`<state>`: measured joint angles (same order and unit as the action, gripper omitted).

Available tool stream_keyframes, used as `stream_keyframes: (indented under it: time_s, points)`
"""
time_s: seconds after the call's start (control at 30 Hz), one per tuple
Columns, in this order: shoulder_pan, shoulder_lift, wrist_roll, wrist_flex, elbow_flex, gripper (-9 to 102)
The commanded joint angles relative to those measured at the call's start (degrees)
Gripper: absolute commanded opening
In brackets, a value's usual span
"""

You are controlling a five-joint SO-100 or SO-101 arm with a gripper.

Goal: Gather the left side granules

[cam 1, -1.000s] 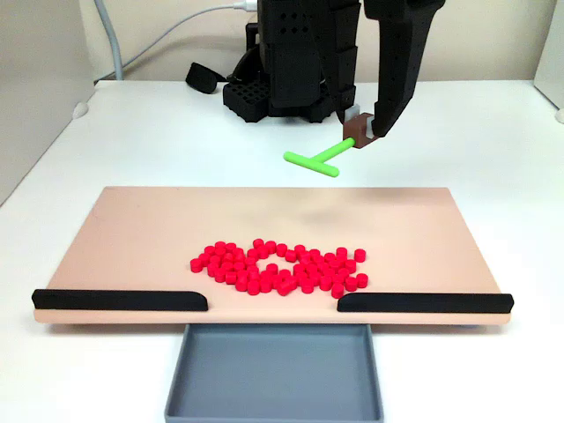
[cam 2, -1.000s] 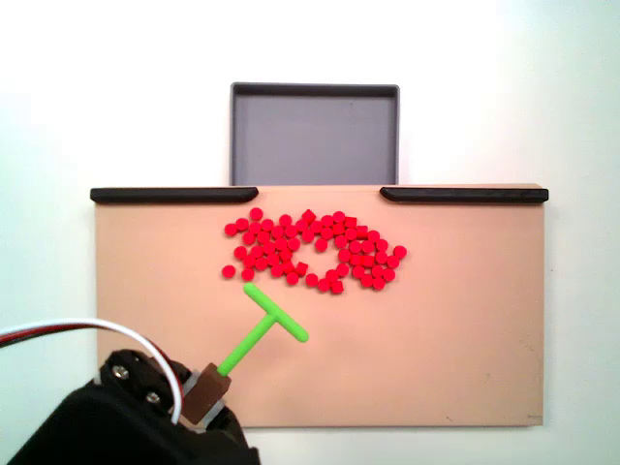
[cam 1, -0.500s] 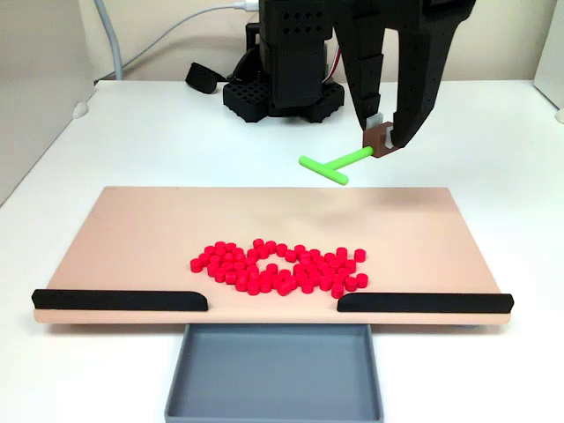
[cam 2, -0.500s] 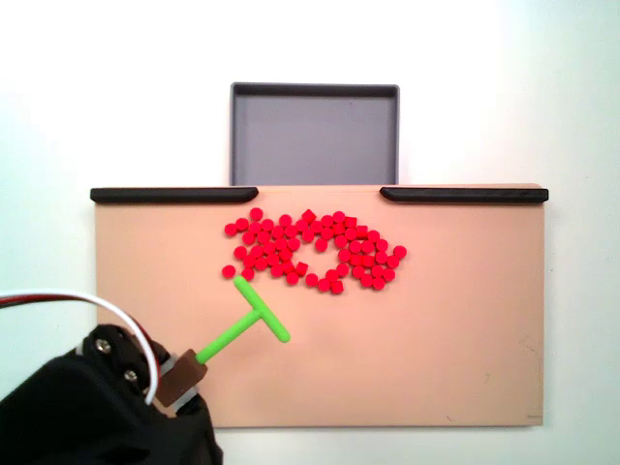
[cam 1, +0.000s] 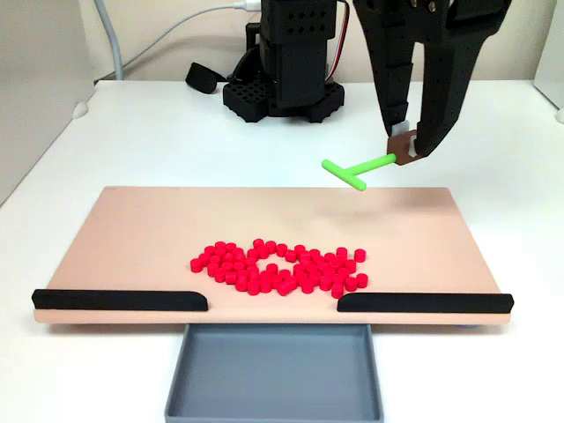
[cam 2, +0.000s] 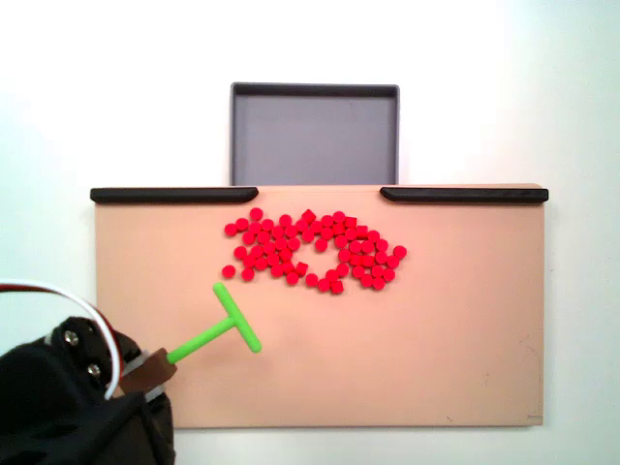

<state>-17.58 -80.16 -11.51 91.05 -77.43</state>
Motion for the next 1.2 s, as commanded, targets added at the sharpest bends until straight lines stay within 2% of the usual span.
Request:
stream_keyframes:
  time_s: [0.0, 1.17]
  points:
    - [-0.88, 0.53, 2.55, 0.18, 2.72, 0]
    - [-3.78, 9.67, 12.74, 0.35, 11.51, 0]
